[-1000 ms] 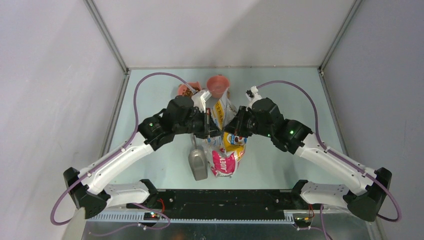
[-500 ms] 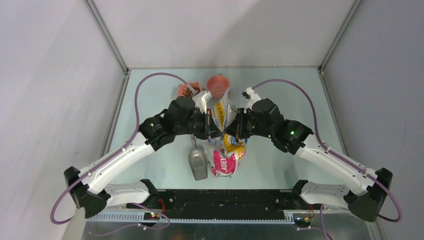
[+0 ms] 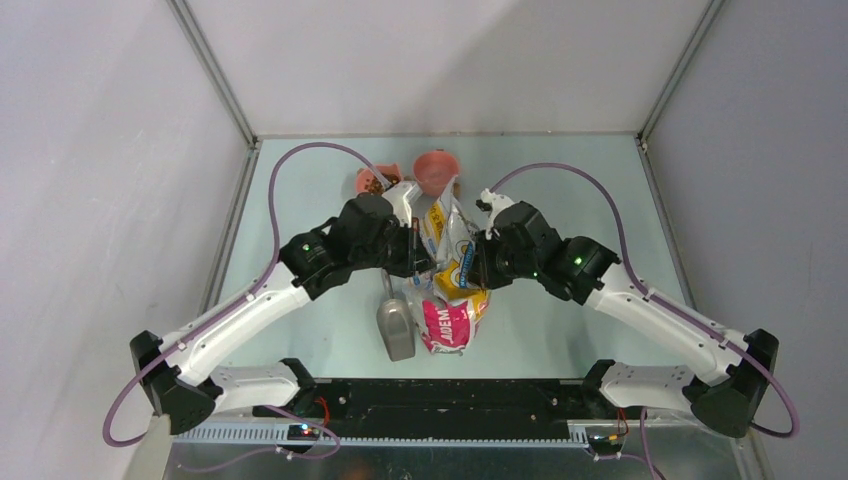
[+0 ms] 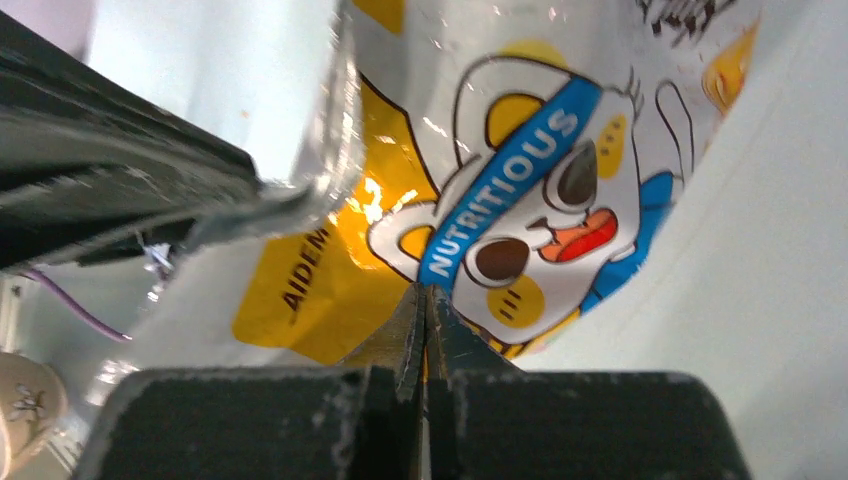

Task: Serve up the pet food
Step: Open the pet food bag at the center of the board.

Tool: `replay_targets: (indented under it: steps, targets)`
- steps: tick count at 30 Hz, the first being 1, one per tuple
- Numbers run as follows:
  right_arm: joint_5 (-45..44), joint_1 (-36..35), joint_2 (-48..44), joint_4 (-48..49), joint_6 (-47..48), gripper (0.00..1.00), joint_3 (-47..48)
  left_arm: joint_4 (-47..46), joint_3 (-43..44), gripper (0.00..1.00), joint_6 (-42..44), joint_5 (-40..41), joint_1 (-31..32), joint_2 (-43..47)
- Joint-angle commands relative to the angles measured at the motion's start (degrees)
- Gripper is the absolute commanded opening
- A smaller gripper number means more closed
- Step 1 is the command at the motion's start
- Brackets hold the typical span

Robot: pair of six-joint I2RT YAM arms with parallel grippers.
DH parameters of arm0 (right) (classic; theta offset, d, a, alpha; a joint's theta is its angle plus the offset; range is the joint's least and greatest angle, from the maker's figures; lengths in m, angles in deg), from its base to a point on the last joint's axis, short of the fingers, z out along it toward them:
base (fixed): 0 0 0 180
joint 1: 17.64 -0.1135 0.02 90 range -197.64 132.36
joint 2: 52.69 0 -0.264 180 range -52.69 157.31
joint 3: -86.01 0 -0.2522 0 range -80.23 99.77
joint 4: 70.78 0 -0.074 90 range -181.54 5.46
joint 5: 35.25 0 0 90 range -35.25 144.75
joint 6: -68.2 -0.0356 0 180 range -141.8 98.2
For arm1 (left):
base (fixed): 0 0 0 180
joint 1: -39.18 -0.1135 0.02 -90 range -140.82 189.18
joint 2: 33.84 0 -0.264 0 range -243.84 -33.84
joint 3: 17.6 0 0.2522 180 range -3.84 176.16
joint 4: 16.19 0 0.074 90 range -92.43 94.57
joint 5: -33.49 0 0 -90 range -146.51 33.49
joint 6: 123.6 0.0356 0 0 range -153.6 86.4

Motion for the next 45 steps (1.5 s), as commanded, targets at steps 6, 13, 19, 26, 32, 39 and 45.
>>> replay_targets:
  steps: [6, 13, 19, 26, 32, 39, 45]
  targets:
    - [-5.7, -1.5, 0.3, -7.8, 2.6, 0.00, 4.2, 5.7, 2.4, 0.00, 4.6, 6.1, -0.8, -0.3]
    - [1.1, 1.1, -3.0, -2.1, -4.7, 0.04, 5.0, 5.5, 5.6, 0.00, 2.2, 4.7, -0.8, 1.1]
    - [4.6, 2.5, -4.1, 3.7, -13.2, 0.47, 4.5, 3.0, 5.1, 0.00, 0.1, 2.7, -0.8, 2.2]
    - [6.5, 2.4, -2.0, 8.1, -18.5, 0.60, 3.9, 0.8, 3.4, 0.00, -0.5, -1.3, -0.7, 1.8]
    - [5.8, 2.4, -0.2, 9.9, -22.2, 0.59, 3.9, -1.5, 1.9, 0.00, -0.9, -6.0, -0.8, 0.5]
    - [1.7, 2.9, -0.1, 8.2, -24.6, 0.42, 3.9, -1.5, 1.6, 0.00, -0.6, -6.4, -0.8, 0.3]
    - [1.6, 2.9, 0.4, 7.2, -23.5, 0.23, 3.9, -1.4, 1.6, 0.00, -0.5, -6.4, -0.7, 0.2]
